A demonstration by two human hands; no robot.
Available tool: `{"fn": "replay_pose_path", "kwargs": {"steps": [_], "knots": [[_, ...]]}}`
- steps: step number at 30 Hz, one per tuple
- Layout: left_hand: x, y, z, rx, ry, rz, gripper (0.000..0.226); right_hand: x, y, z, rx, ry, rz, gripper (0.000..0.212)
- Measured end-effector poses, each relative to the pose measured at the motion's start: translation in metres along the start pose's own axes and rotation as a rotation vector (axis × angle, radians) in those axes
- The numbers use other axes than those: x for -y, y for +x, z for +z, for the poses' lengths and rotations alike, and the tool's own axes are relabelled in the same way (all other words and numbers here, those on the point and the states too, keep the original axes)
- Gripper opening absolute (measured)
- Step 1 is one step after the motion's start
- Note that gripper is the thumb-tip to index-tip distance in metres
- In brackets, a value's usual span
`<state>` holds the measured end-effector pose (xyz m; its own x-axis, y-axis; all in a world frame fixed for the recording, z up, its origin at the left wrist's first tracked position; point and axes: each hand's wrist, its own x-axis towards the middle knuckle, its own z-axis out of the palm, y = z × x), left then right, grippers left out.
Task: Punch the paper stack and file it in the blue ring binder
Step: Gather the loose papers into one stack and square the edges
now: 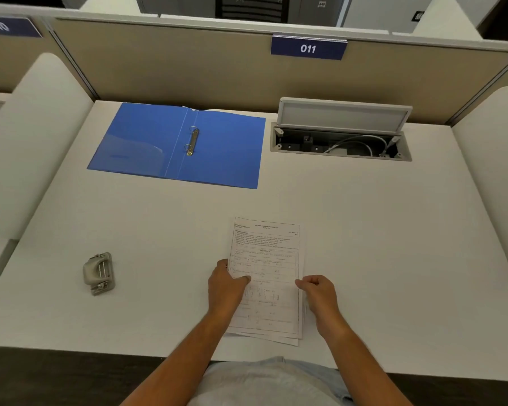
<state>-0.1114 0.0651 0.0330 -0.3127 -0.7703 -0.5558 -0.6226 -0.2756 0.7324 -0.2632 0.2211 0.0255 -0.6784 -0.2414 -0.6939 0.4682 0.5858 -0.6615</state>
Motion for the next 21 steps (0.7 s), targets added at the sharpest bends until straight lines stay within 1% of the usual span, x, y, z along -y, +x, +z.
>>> {"fn": "replay_pose_path", "kwargs": {"steps": [3, 4, 6, 9, 10, 12, 14, 16, 18, 19, 21], "knots": [[0.005, -0.004, 0.003, -0.104, 0.383, 0.105, 0.055, -0.001, -0.007, 0.006, -0.044, -0.070, -0.072, 0.015], [0.006, -0.005, 0.003, -0.141, 0.455, 0.129, 0.056, -0.002, -0.010, 0.008, -0.052, -0.093, -0.092, 0.018], [0.007, -0.009, 0.004, -0.172, 0.452, 0.151, 0.058, -0.006, -0.013, 0.013, -0.061, -0.118, -0.103, 0.024], [0.010, -0.011, 0.007, -0.168, 0.413, 0.152, 0.062, -0.008, -0.017, 0.018, -0.080, -0.104, -0.099, 0.029], [0.011, -0.010, 0.008, -0.163, 0.391, 0.146, 0.063, -0.008, -0.017, 0.018, -0.083, -0.093, -0.099, 0.030], [0.010, -0.007, 0.006, -0.129, 0.226, 0.090, 0.064, -0.008, -0.016, 0.017, -0.078, -0.050, -0.093, 0.033], [0.005, -0.007, 0.001, -0.046, 0.004, 0.015, 0.061, -0.008, -0.015, 0.016, -0.035, 0.001, -0.077, 0.033], [0.002, -0.006, -0.004, 0.070, -0.162, -0.062, 0.052, -0.009, -0.014, 0.014, 0.055, 0.070, -0.057, 0.030], [-0.001, -0.005, -0.008, 0.176, -0.274, -0.130, 0.043, -0.010, -0.016, 0.011, 0.145, 0.187, -0.042, 0.030], [-0.002, -0.005, -0.010, 0.213, -0.318, -0.148, 0.039, -0.010, -0.018, 0.010, 0.157, 0.221, -0.054, 0.035], [-0.004, -0.006, -0.014, 0.244, -0.343, -0.154, 0.031, -0.011, -0.018, 0.007, 0.138, 0.197, -0.087, 0.041]]}}
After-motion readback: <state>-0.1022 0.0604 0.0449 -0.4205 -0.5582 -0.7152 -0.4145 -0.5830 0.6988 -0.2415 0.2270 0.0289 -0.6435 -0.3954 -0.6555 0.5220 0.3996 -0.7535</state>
